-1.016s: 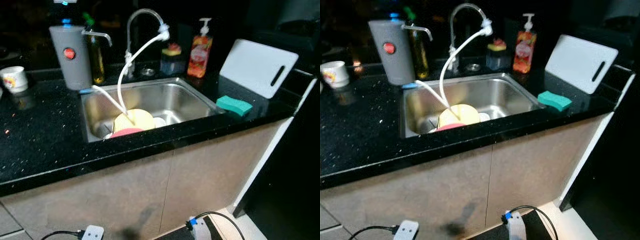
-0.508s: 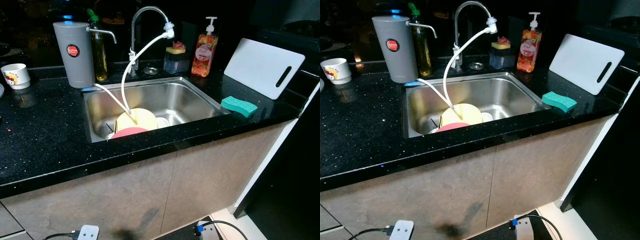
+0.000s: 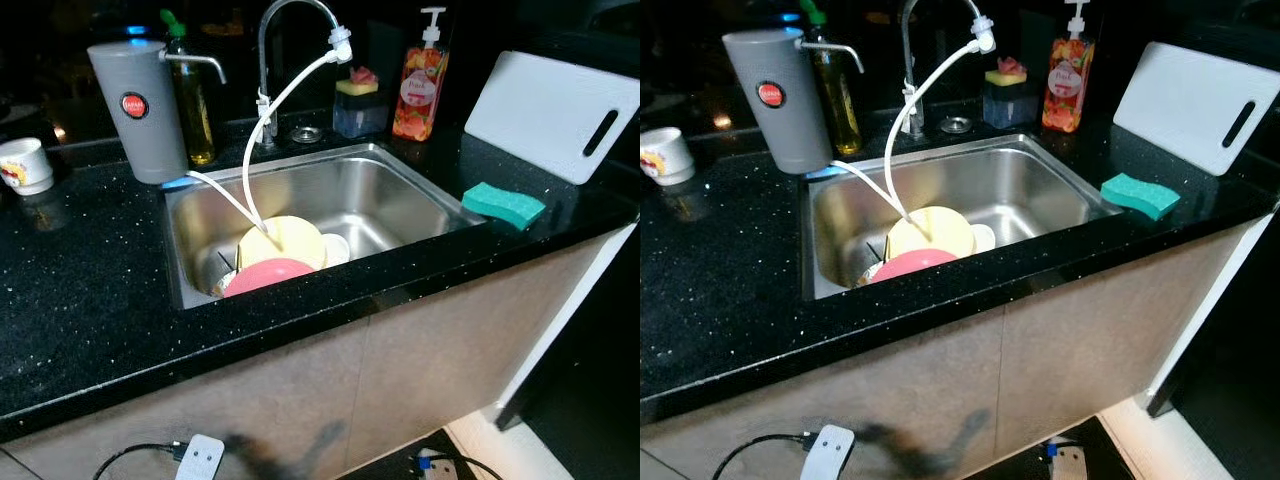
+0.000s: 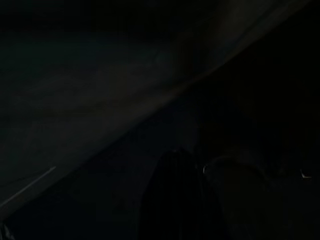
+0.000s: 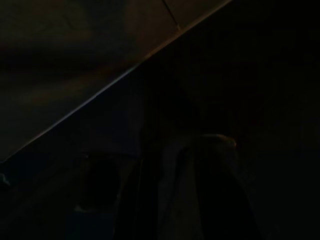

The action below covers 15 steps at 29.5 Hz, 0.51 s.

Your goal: Kitchen organization

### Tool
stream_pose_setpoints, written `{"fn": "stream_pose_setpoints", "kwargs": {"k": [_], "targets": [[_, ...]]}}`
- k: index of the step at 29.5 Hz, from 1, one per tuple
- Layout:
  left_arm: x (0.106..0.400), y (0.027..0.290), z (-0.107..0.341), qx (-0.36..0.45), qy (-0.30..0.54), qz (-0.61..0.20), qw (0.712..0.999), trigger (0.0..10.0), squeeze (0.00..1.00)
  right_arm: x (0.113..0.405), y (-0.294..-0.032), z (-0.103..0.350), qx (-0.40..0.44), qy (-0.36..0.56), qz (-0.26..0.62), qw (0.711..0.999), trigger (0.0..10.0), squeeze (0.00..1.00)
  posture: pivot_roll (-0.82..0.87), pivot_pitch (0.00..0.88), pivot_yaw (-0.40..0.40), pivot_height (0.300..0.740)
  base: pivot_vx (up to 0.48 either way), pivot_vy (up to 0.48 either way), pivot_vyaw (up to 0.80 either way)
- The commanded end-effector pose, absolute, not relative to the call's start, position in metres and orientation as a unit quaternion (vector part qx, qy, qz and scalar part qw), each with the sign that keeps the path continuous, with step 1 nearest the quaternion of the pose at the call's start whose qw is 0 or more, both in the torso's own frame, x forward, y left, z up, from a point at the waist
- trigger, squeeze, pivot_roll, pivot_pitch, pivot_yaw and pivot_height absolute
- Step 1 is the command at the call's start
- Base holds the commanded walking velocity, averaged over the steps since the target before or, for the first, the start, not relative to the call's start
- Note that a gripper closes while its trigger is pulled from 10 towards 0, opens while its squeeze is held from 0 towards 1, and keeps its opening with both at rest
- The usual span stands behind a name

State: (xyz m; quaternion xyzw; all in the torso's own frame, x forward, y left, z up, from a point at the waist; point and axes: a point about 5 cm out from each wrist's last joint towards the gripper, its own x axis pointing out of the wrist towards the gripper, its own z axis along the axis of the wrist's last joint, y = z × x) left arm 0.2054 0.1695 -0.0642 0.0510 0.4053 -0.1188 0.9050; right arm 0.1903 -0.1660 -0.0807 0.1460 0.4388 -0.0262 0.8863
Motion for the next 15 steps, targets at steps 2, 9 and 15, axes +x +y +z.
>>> {"fn": "stream_pose_setpoints", "kwargs": {"k": [2,9,15], "targets": [[0.201,0.169,-0.068,0.024,0.414,-0.106,0.904,10.0,0.00,0.182,-0.163,-0.085,0.146,0.450,-0.028,0.880,10.0,0.00,0.06,0.051,0.064,0.740,0.000,0.000,0.00],[0.191,0.170,-0.075,-0.014,0.434,-0.068,0.898,10.0,0.00,0.185,-0.165,-0.084,0.111,0.460,-0.001,0.881,10.0,0.00,0.02,0.040,0.059,0.740,0.000,0.000,0.00],[0.185,0.172,-0.081,-0.022,0.458,-0.055,0.887,10.0,0.00,0.198,-0.163,-0.077,0.072,0.448,0.039,0.890,10.0,0.00,-0.01,0.023,0.037,0.740,0.000,0.000,0.00]]}}
